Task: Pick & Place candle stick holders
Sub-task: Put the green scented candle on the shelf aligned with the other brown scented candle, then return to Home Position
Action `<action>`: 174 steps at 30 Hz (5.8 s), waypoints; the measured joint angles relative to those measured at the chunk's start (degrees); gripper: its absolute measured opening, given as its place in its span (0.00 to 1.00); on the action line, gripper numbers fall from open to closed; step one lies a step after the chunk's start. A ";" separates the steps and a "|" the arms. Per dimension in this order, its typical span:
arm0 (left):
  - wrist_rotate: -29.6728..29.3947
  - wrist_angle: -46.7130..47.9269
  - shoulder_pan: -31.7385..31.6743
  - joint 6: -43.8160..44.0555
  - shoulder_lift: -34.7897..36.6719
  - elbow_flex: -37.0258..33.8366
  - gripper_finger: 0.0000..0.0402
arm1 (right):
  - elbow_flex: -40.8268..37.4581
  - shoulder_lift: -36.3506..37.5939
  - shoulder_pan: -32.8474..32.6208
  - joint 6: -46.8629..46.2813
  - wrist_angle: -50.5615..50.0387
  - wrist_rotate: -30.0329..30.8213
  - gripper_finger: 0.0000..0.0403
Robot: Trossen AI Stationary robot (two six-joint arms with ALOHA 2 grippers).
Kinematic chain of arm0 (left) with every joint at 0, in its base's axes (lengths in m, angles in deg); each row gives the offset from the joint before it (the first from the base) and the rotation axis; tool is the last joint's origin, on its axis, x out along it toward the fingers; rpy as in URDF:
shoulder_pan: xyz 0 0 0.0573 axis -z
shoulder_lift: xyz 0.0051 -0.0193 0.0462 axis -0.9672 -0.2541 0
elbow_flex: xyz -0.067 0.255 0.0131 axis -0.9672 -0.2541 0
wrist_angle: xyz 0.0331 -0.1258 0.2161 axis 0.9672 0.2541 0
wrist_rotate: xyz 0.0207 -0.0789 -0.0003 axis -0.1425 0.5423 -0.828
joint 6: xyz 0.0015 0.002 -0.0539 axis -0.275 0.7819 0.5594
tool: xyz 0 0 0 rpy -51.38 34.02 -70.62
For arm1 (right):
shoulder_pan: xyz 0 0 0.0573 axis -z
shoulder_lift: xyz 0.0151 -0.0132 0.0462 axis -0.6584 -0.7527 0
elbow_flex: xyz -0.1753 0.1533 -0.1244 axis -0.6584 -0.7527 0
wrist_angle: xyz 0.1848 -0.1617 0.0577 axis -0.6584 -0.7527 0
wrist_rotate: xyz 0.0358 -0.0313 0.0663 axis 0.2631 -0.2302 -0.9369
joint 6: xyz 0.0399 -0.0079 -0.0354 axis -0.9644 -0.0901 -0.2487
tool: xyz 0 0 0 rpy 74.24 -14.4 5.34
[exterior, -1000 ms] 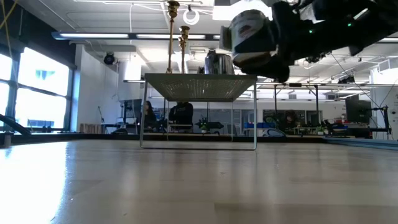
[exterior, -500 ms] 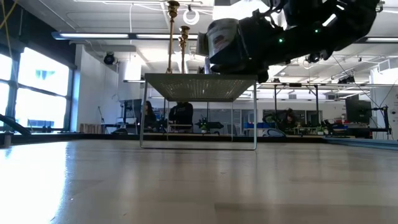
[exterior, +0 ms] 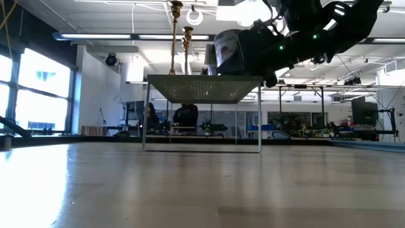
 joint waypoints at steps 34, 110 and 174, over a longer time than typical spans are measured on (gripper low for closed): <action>3.32 1.22 0.02 3.13 -0.07 0.00 0.98 | 0.02 0.07 0.27 1.47 -0.22 -5.82 0.99; -19.17 54.91 4.15 19.82 16.37 -0.02 0.15 | 41.58 52.01 -16.44 -9.14 -78.32 -13.50 0.28; -17.11 -32.87 8.24 16.45 57.96 -89.74 0.01 | -33.24 86.05 -13.41 -11.88 -25.26 -18.65 0.00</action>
